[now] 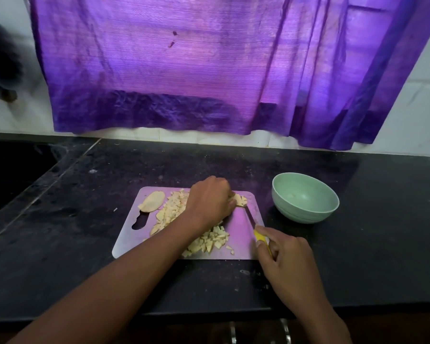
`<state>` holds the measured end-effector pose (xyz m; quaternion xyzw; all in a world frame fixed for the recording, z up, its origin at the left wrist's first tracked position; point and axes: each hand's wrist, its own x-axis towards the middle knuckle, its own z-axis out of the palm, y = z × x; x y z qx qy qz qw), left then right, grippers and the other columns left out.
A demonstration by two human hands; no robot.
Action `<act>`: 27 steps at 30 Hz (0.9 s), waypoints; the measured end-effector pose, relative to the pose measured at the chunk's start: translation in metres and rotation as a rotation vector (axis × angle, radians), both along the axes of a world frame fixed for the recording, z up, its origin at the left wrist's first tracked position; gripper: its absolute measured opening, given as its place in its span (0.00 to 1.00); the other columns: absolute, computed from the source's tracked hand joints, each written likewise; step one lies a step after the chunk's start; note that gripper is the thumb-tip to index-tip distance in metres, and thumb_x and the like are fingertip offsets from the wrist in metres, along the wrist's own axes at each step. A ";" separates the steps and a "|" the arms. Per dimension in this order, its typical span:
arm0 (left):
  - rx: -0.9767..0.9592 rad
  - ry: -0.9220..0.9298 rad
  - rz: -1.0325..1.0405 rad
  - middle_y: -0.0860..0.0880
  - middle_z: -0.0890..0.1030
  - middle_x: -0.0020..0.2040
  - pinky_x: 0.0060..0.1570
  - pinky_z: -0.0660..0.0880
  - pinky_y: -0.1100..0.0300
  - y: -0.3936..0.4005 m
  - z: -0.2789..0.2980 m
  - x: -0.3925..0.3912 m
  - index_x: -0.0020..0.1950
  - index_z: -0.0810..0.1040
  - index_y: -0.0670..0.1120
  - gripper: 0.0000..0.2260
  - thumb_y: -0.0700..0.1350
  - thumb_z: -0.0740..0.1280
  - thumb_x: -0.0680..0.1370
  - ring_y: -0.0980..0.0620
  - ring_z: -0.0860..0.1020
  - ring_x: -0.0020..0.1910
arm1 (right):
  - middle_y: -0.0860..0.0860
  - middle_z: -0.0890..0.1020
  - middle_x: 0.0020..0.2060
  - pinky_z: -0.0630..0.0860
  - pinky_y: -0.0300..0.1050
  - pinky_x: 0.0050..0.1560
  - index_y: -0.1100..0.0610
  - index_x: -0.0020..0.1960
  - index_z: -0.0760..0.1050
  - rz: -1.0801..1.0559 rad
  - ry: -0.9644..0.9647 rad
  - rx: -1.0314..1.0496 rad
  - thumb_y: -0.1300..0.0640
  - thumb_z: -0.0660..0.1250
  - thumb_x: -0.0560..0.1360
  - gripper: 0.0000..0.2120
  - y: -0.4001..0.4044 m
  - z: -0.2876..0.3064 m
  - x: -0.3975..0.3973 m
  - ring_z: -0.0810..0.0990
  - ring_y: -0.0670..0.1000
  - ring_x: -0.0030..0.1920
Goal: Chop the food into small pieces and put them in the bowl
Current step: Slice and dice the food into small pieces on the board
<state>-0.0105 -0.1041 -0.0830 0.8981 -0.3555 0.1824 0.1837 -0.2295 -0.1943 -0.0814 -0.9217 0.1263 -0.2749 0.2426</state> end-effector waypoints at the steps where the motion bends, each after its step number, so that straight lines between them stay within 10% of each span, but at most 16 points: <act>1: -0.005 0.009 -0.006 0.54 0.84 0.42 0.41 0.81 0.52 0.001 0.000 0.001 0.45 0.86 0.49 0.12 0.57 0.72 0.79 0.51 0.81 0.42 | 0.43 0.74 0.25 0.76 0.48 0.33 0.49 0.64 0.82 -0.007 -0.009 0.007 0.54 0.68 0.79 0.14 0.000 -0.001 0.001 0.74 0.46 0.29; 9: -0.033 0.055 -0.046 0.54 0.87 0.49 0.46 0.82 0.52 0.003 0.002 0.002 0.54 0.89 0.52 0.11 0.56 0.74 0.79 0.51 0.83 0.48 | 0.53 0.80 0.35 0.74 0.53 0.38 0.44 0.74 0.71 -0.020 0.099 -0.124 0.44 0.52 0.78 0.26 -0.008 -0.005 0.039 0.78 0.56 0.38; 27: -0.036 0.102 -0.014 0.54 0.87 0.45 0.38 0.78 0.56 0.001 0.000 0.004 0.52 0.89 0.53 0.11 0.57 0.74 0.78 0.52 0.83 0.41 | 0.54 0.82 0.44 0.64 0.49 0.39 0.44 0.69 0.74 -0.024 0.149 -0.213 0.46 0.58 0.82 0.18 -0.008 -0.010 0.053 0.79 0.58 0.45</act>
